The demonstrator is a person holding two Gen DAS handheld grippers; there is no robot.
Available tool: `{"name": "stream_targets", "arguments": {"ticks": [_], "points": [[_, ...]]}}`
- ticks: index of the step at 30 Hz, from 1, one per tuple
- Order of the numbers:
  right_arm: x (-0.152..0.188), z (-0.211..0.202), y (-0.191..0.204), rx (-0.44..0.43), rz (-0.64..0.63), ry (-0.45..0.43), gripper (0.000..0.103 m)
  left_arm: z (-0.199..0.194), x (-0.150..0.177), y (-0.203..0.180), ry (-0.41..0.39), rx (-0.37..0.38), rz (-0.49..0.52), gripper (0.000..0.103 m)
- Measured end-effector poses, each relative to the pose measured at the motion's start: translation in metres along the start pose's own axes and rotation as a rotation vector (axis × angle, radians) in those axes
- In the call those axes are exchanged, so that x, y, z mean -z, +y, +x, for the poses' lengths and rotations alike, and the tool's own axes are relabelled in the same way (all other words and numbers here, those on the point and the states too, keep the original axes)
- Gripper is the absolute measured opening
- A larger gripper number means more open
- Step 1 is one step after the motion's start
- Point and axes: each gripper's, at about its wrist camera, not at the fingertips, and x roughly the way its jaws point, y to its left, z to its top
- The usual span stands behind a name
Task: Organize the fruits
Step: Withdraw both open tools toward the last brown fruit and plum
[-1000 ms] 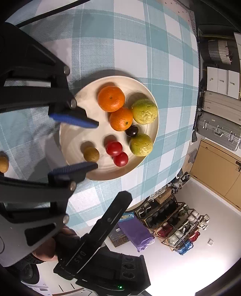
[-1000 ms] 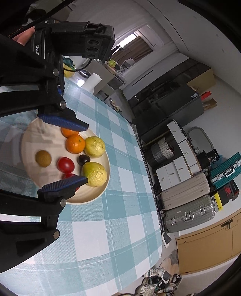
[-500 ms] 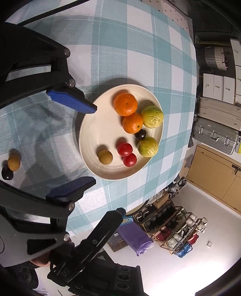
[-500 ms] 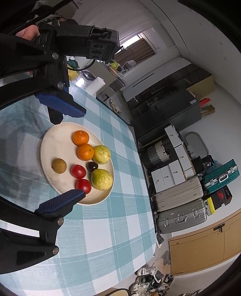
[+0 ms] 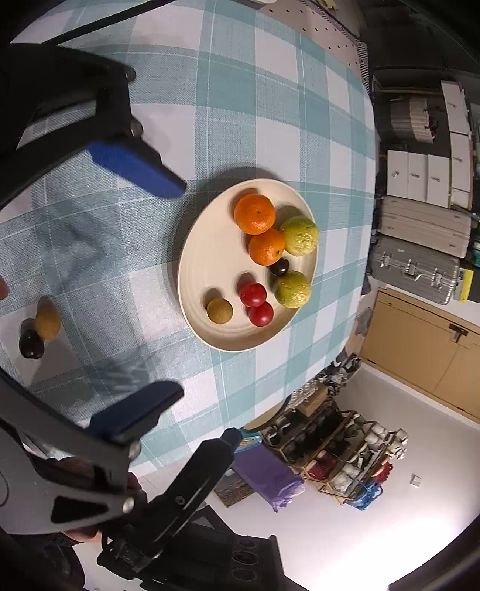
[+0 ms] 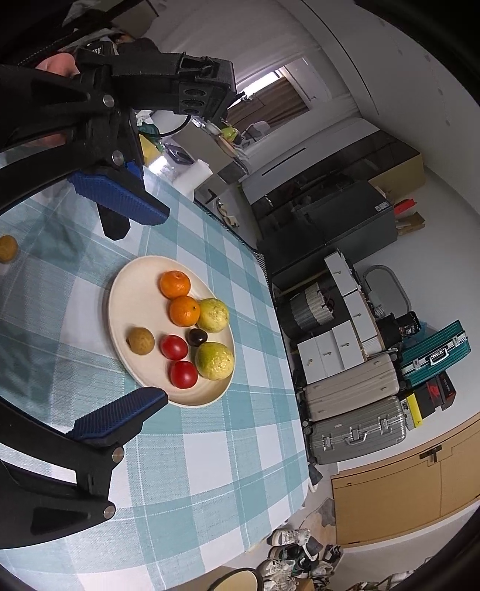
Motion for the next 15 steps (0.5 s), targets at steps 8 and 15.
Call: {"name": "stream_targets", "arguments": {"ticks": [8,15], "points": [[0.011,-0.014,0.008,0.000,-0.004,-0.002,0.099,-0.022,0.016,0.003,-0.037,-0.038,0.010,0.102],[0.035,-0.016,0.013,-0.015,0.006,0.052,0.100,-0.035,0.037,0.019,-0.032,-0.065,-0.020,0.102]]}}
